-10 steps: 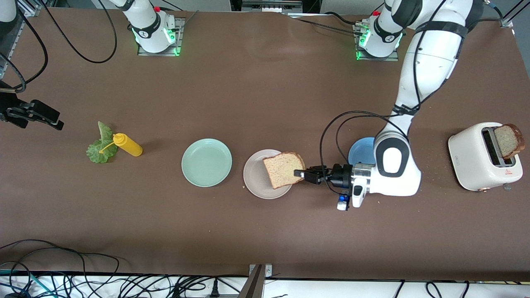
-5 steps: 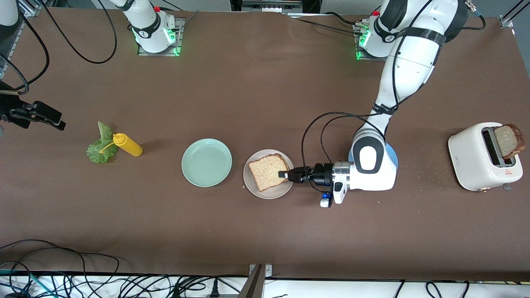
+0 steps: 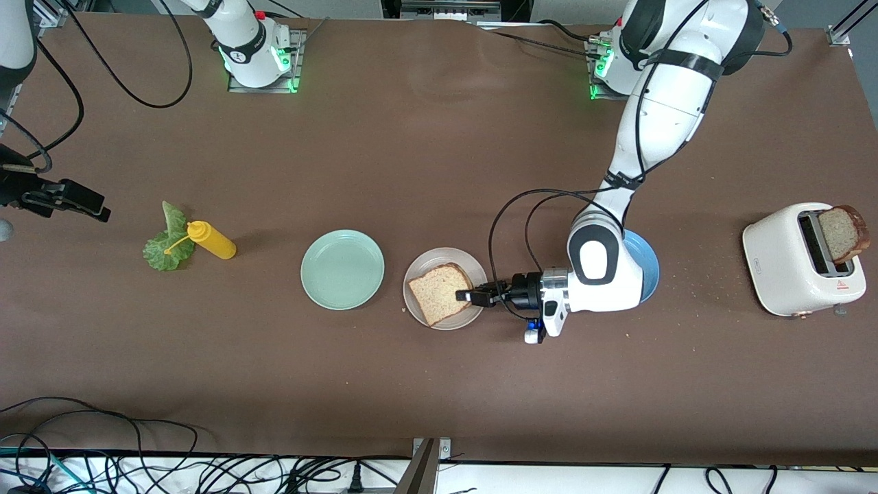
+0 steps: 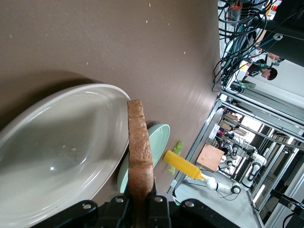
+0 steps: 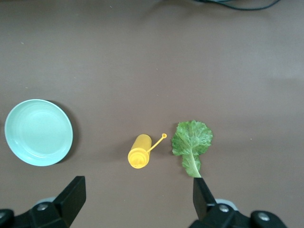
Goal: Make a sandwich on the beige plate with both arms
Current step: 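Lower the bread onto the beige plate while the right gripper reaches the lettuce, then release the bread with the left gripper while the right gripper lowers to lettuce, then return the left gripper to the toaster while the right gripper grasps lettuce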
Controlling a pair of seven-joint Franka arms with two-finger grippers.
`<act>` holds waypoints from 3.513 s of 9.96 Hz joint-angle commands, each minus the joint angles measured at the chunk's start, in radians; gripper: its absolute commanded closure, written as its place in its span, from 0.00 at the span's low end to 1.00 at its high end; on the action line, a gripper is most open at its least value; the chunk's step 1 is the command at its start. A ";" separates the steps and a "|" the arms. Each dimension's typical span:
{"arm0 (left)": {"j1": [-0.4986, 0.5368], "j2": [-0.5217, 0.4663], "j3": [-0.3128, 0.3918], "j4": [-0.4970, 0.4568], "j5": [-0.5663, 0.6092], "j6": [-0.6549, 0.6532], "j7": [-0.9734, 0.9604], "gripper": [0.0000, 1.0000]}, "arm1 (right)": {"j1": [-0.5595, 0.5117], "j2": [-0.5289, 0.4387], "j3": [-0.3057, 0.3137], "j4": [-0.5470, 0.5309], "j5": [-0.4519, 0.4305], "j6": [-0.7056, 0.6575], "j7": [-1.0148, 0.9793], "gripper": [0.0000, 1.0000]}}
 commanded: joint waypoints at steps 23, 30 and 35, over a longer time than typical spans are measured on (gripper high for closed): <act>0.098 -0.119 0.031 0.008 0.487 0.031 -0.235 0.00 | -0.059 0.269 -0.087 -0.549 -0.055 0.645 -0.101 0.00; 0.275 -0.484 0.058 -0.269 1.084 -0.141 -0.277 0.00 | -0.059 0.315 -0.086 -0.535 -0.047 0.666 -0.092 0.00; 0.263 -0.658 0.104 -0.268 1.362 -0.258 -0.272 0.00 | -0.060 0.335 -0.084 -0.532 -0.003 0.677 -0.093 0.00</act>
